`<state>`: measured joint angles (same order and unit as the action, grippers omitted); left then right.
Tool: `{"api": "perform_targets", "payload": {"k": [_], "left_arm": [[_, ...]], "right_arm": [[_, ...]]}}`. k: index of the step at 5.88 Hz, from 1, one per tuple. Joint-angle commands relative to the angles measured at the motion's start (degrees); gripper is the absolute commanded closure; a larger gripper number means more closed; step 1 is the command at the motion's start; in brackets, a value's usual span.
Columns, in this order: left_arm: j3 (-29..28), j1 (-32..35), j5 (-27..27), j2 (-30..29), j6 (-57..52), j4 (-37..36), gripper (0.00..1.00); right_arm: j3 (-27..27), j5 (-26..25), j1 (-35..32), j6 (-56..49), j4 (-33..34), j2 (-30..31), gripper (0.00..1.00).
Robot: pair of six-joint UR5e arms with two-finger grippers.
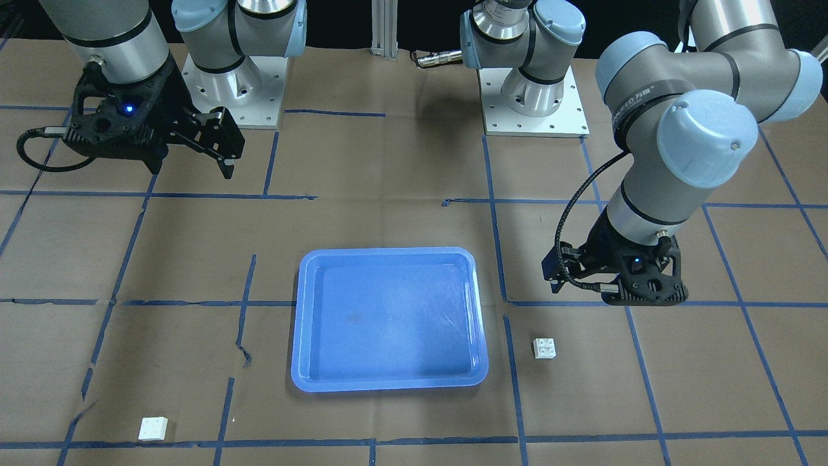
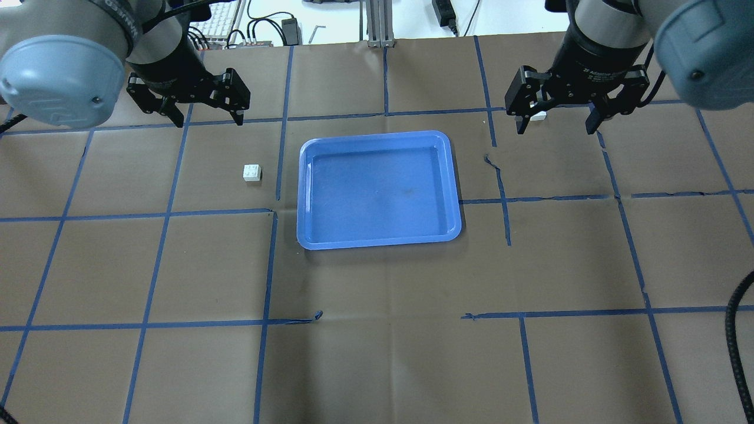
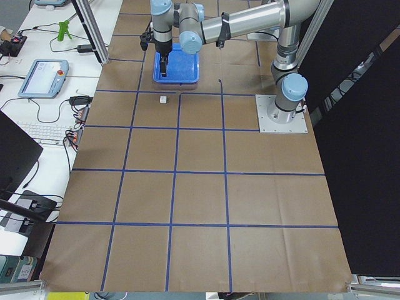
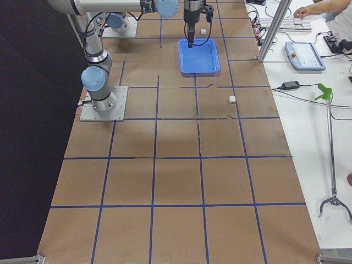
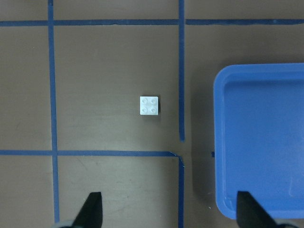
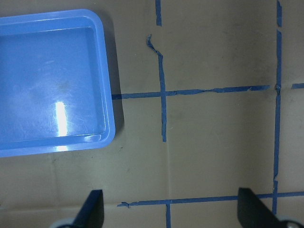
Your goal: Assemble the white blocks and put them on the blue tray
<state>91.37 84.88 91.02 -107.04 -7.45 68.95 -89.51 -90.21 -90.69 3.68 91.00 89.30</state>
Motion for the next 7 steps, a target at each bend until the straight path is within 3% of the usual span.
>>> {"api": "perform_targets", "payload": {"k": [1,2,4,5,6,7], "left_arm": [[3.6,-0.2,-0.1,-7.1,-2.6,-10.4,0.01],[4.5,-0.2,0.0,-11.0,-2.7,-15.4,0.02],[5.2,-0.2,-0.1,-14.9,-4.3,-18.0,0.09],[5.3,-0.2,-0.1,-15.2,-5.1,-18.0,0.24],[5.2,-0.2,-0.1,-15.1,-5.0,-18.0,0.59],[5.2,-0.2,-0.1,-14.8,-5.0,-18.1,0.79]], "right_arm": [[0.0,-0.4,-0.2,-0.2,0.0,0.0,0.0],[0.1,0.3,-0.2,-1.5,-0.1,0.1,0.0],[0.0,0.1,0.3,-20.5,0.8,-0.7,0.0],[0.2,0.3,0.4,-35.5,1.5,-1.4,0.0],[0.7,0.4,0.9,-47.9,3.9,-3.8,0.0],[0.9,0.9,2.3,-62.7,6.0,-5.6,0.01]]}}
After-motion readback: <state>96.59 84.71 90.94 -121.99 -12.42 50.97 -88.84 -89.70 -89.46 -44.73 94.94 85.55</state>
